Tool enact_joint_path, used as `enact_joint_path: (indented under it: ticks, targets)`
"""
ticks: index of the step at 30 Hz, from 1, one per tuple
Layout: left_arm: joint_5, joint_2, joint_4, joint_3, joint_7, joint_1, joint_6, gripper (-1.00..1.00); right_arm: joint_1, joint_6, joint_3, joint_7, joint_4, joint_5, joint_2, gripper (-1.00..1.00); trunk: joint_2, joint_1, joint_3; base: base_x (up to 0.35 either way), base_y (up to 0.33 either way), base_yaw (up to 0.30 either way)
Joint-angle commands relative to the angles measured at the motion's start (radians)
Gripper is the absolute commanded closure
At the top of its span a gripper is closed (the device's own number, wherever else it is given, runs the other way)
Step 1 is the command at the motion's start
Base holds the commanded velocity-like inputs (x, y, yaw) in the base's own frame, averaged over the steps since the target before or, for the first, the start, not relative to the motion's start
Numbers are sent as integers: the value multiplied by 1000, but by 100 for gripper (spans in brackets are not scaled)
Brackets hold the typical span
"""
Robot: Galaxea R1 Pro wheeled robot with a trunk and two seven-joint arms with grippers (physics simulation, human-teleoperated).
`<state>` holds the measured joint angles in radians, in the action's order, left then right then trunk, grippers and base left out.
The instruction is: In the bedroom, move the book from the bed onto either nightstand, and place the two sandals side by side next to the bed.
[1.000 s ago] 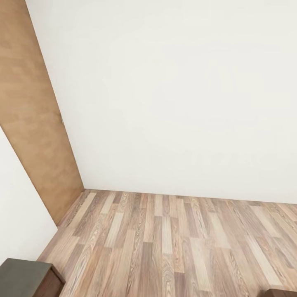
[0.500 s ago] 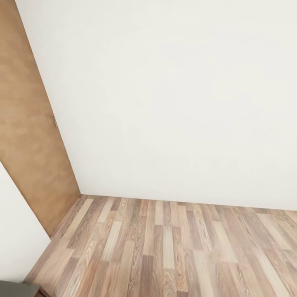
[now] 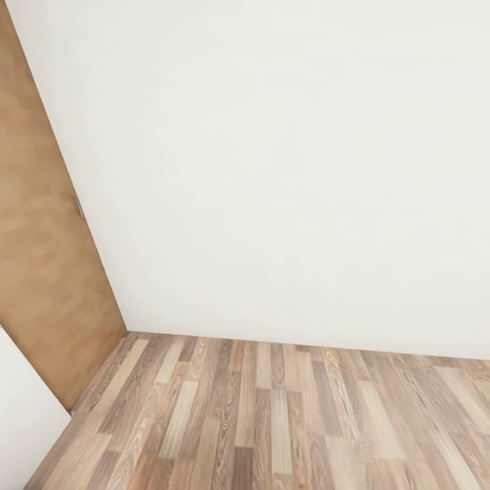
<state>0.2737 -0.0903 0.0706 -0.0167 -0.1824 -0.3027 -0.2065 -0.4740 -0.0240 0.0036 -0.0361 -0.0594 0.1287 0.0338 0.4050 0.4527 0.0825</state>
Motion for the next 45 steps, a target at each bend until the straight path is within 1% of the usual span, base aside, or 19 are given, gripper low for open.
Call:
enact_joint_path:
  ticks: [1,14,20,23,28,33,45]
  targets:
    - [7,0,-2,-2,-6,-1,-2,-100,-2,-1,1,-4,-2,10,1,-100,2,1,2,332,0,0]
    - [8,-2,-2,-2,-6,-1,-4,-100,-2,-1,1,-4,-2,10,0,-100,2,1,2,304,0,0]
    - [8,0,-25,-2,-6,0,-24,-100,-2,-1,2,-5,-2,10,0,-100,2,1,2,50,0,0]
    - [8,-3,-37,-2,-6,0,-35,-100,-2,-1,2,-4,-3,9,0,-100,2,1,2,10,0,0]
    - [9,-2,-46,-1,-6,0,-41,-100,-2,-1,2,-4,-3,10,0,-100,2,1,2,3,0,-7]
    - [9,1,-49,-1,-5,0,-42,-100,-2,-1,3,-4,-3,11,0,-100,2,1,2,0,0,-165]
    - [9,1,-49,-2,-5,0,-42,-100,-2,-1,3,-4,-3,11,0,-100,2,1,2,0,0,-293]
